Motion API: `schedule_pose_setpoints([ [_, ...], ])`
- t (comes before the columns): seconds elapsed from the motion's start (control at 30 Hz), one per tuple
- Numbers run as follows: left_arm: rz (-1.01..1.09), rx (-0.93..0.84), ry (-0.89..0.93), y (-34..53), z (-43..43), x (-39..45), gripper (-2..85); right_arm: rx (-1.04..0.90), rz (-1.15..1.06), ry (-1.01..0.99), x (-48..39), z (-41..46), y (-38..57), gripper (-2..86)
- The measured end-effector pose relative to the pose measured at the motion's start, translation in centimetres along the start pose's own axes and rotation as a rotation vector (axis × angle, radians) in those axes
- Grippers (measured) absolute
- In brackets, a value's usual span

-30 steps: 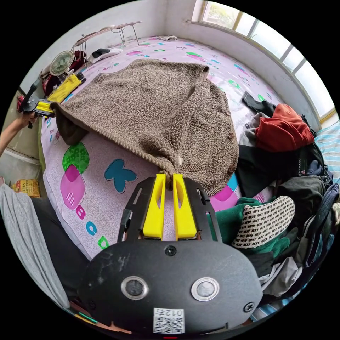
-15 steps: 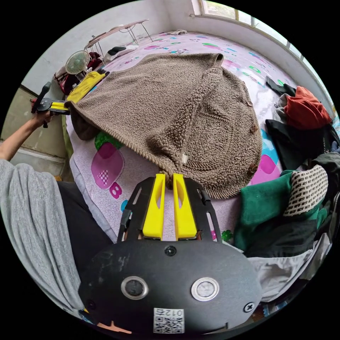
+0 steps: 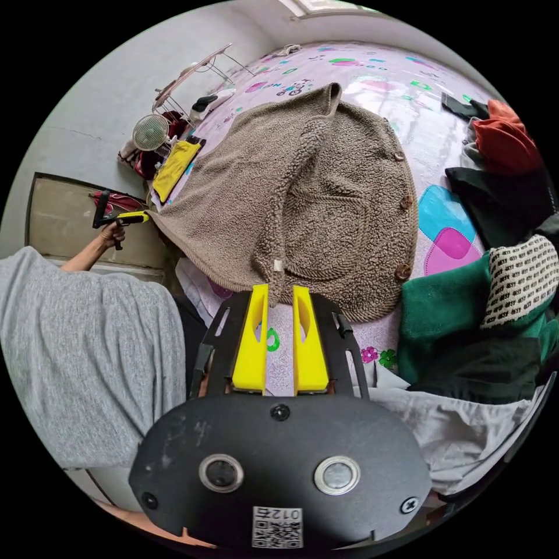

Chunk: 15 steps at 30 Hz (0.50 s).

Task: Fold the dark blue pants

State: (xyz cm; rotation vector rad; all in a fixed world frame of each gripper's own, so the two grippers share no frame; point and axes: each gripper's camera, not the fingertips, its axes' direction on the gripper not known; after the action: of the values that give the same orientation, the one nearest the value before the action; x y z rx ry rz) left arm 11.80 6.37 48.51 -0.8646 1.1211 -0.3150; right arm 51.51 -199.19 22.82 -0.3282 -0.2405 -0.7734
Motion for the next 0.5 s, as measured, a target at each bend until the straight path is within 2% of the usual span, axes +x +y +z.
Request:
schedule_pose_setpoints([
  [0.13, -0.047, -0.013, 0.048, -0.6, 0.2, -1.3, 9.2, 0.073, 0.067, 0.103, 0.5, -1.7, -5.0, 5.5],
  [0.23, -0.082, -0.124, 0.083, -0.3, 1.8, -2.9, 9.1, 0.09, 0.098, 0.166, 0.0, -0.3, -10.2, 4.2],
  [0.37, -0.113, -0.255, -0.027, 1.6, 2.7, -4.1, 7.8, 0.011, 0.113, 0.233, -1.4, 2.1, -16.5, 2.5],
  [0.43, -0.144, -0.217, -0.032, 2.8, 1.9, -4.7, 7.1, -0.072, 0.095, 0.281, -2.9, 3.3, -19.8, 1.4],
  [0.5, -0.203, -0.119, -0.035, 4.0, 0.5, -5.5, 6.4, -0.02, 0.076, 0.31, -4.7, 1.9, -21.6, 0.7],
])
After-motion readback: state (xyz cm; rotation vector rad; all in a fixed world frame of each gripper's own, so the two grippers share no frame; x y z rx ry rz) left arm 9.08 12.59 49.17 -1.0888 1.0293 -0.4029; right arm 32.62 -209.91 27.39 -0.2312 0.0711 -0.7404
